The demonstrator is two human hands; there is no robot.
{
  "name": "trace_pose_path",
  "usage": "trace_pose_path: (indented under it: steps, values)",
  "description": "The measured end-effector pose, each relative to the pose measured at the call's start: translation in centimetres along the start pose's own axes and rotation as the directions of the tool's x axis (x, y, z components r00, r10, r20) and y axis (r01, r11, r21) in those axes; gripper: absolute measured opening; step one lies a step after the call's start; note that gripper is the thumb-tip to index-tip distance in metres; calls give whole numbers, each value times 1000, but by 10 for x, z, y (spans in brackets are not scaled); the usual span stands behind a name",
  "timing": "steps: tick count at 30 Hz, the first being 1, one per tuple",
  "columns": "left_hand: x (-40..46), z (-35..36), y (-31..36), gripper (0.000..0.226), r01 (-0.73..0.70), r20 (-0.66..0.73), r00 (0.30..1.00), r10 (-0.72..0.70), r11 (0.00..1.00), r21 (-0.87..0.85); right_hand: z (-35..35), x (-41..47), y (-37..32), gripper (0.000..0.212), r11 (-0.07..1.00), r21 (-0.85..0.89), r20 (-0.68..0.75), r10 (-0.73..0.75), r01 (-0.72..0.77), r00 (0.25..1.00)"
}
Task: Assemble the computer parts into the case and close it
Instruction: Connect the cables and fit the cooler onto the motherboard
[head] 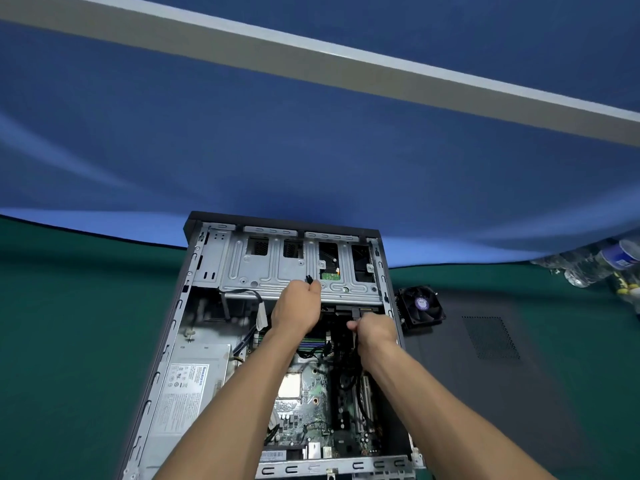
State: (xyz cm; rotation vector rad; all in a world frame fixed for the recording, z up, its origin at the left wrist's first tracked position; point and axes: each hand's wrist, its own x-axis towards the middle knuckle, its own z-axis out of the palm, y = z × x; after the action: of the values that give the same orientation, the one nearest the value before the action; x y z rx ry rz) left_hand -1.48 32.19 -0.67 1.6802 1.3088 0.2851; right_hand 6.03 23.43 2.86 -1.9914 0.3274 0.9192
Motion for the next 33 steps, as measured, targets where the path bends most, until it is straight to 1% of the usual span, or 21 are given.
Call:
trace_pose_path:
  steps: [2,4,6,8,9,10,12,13,14,15,16,17,19,21,24,27,30,32,33]
  values:
    - [-1,0,0,50,-1,1,1000,1,1000,-9,-1,-4,-9,13,994,105,53,10,-16,999]
    - [0,0,0,50,2,5,1000,-2,1000,-10,-4,-5,-15,18,983,178,54,33,-42,998]
    - [0,-1,1,49,10,15,1000,-10,1000,-24,-9,-4,-14,25,983,175,84,45,-59,995]
    - [-1,-1,1,50,3,12,1000,-3,998,-56,-13,-6,-12,20,998,29,130,49,-53,990]
    - [-3,-1,0,50,-17,1,1000,17,998,-63,-18,-7,-10,23,998,-60,150,29,-21,988]
    - [-6,-1,-2,51,-52,-12,999,52,996,-66,-25,-9,-9,26,990,-136,172,2,21,985]
    - [-13,-2,-7,52,-139,-27,990,138,988,-64,-38,-13,-9,26,954,-264,202,-91,143,975]
    - [-16,-2,-10,52,-173,-32,985,171,984,-47,-43,-15,-9,26,900,-366,200,-172,236,965]
    - [-20,-3,-14,52,-194,-46,980,193,981,-16,-47,-15,-8,26,803,-494,186,-276,333,943]
    - [-23,-3,-19,52,-207,-68,976,208,978,22,-51,-16,-6,27,671,-615,182,-390,414,903]
    - [-27,-4,-23,51,-219,-87,971,223,974,59,-53,-19,-4,25,564,-679,190,-484,471,854]
    - [-32,-5,-27,49,-233,-92,966,241,968,90,-53,-22,-2,24,520,-682,214,-531,514,820]
    - [-40,-7,-35,47,-263,-60,960,274,952,154,-50,-28,4,20,535,-609,295,-533,586,793]
    - [-49,-10,-40,45,-304,5,950,312,924,231,-44,-34,12,18,559,-551,364,-507,620,781]
    - [-60,-17,-49,44,-394,111,918,382,840,373,-32,-40,22,24,529,-515,451,-502,675,738]
    - [-69,-21,-66,39,-432,228,902,368,788,439,-16,-43,29,30,536,-467,493,-503,703,710]
    - [-77,-24,-76,31,-435,286,898,335,774,460,-1,-44,36,19,601,-427,514,-453,675,729]
    - [-78,-26,-76,27,-432,286,899,332,782,449,6,-44,40,12,644,-407,512,-426,648,746]
    - [-78,-26,-75,27,-428,283,900,331,790,439,8,-43,42,12,651,-406,506,-424,641,751]
